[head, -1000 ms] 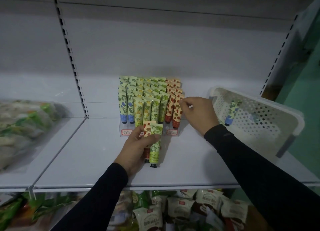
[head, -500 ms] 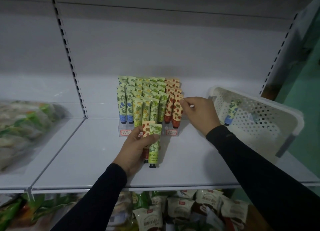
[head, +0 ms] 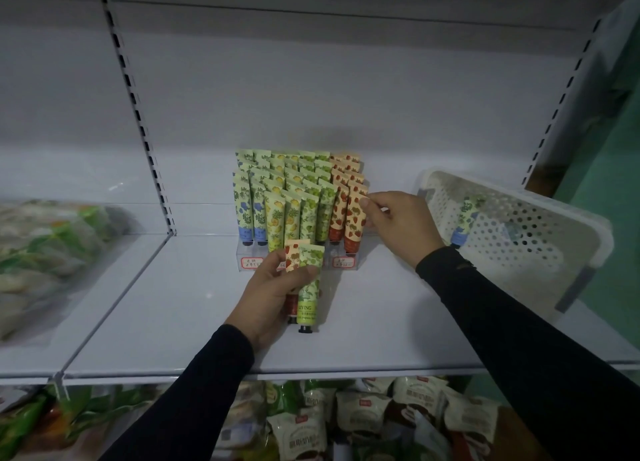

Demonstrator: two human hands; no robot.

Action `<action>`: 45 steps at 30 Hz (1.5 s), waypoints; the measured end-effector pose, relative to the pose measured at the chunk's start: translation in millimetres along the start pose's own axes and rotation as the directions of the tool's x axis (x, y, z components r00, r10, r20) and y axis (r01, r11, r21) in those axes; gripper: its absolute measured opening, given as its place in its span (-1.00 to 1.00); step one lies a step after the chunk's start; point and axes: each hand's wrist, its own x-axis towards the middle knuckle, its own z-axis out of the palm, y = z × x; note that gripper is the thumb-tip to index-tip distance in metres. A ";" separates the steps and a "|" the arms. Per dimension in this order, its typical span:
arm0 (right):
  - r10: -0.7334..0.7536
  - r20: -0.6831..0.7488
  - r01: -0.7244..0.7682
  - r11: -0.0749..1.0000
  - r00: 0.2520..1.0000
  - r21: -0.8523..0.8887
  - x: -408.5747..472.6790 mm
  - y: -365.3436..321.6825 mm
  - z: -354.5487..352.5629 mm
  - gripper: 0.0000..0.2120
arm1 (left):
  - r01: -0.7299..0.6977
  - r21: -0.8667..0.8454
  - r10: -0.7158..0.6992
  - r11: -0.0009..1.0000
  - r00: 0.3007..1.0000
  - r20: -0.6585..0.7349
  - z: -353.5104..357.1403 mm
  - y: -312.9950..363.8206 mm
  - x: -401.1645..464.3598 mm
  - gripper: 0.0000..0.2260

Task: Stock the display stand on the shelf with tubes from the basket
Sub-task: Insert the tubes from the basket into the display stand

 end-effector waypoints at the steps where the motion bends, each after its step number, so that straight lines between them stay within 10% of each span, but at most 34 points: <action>1: 0.007 0.008 -0.007 1.000 1.000 0.019 0.3 0.1 -0.2 -0.70 | -0.003 0.000 0.003 1.000 1.000 0.001 -0.1 0.0 0.1 -0.54; 45: 0.119 -0.053 -0.119 0.993 0.992 0.000 -1.4 -10.9 1.5 -0.61 | -0.002 0.012 0.002 1.000 1.000 0.004 -3.1 -1.0 2.9 -0.55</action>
